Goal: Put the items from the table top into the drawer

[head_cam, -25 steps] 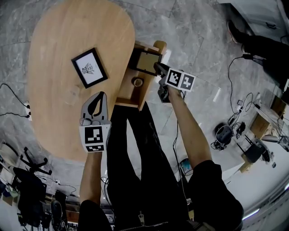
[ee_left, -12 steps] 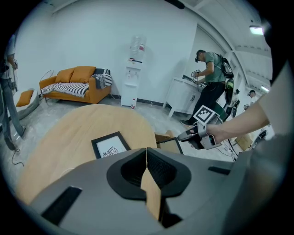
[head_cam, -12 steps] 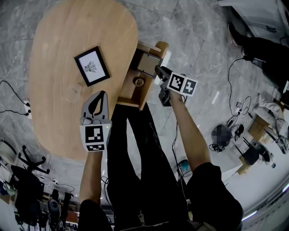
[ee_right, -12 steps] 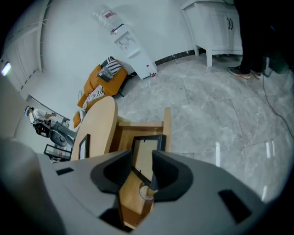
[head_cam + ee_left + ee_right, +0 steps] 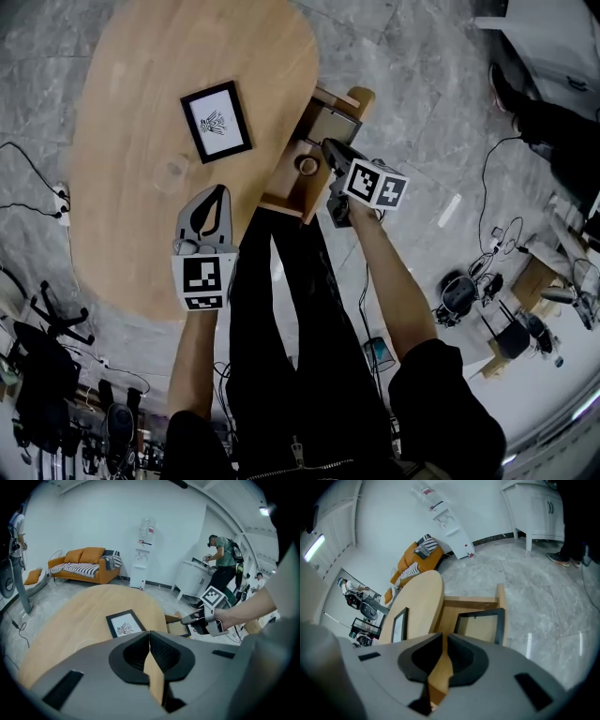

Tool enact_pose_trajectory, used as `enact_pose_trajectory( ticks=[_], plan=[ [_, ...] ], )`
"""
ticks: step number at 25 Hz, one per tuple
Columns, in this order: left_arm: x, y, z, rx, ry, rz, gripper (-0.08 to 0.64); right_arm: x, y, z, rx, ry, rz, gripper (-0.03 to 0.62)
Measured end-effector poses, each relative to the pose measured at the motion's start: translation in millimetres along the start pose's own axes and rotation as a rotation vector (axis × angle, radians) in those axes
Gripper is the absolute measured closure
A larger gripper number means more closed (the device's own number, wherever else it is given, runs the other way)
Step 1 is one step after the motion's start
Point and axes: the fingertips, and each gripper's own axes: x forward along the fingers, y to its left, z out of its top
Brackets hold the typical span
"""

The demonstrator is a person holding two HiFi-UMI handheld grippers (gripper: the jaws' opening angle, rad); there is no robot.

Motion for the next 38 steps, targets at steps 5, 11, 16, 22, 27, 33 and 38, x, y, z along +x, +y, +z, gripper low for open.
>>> enact_pose_trajectory(
  ticks=[5, 11, 16, 22, 27, 33, 38],
  plan=[
    [-14, 9, -3, -0.038, -0.019, 0.033, 0.545, 5, 50, 0, -0.138, 0.013, 0.067, 0.581],
    [-34, 25, -15, -0.078, -0.037, 0.08, 0.545, 15, 110, -17, -0.34, 0.068, 0.166, 0.581],
    [-49, 45, -28, -0.116, -0.047, 0.122, 0.545, 26, 151, -28, -0.413, 0.097, 0.225, 0.58],
    [-66, 63, -42, -0.161, -0.062, 0.164, 0.545, 39, 188, -48, -0.48, 0.161, 0.291, 0.523],
    [-76, 73, -52, -0.197, -0.073, 0.195, 0.545, 48, 216, -55, -0.533, 0.178, 0.33, 0.482],
    [-86, 83, -62, -0.241, -0.081, 0.224, 0.545, 62, 249, -58, -0.577, 0.198, 0.354, 0.472],
    [-95, 93, -71, -0.279, -0.087, 0.252, 0.545, 75, 272, -68, -0.621, 0.25, 0.37, 0.472]
  ],
)
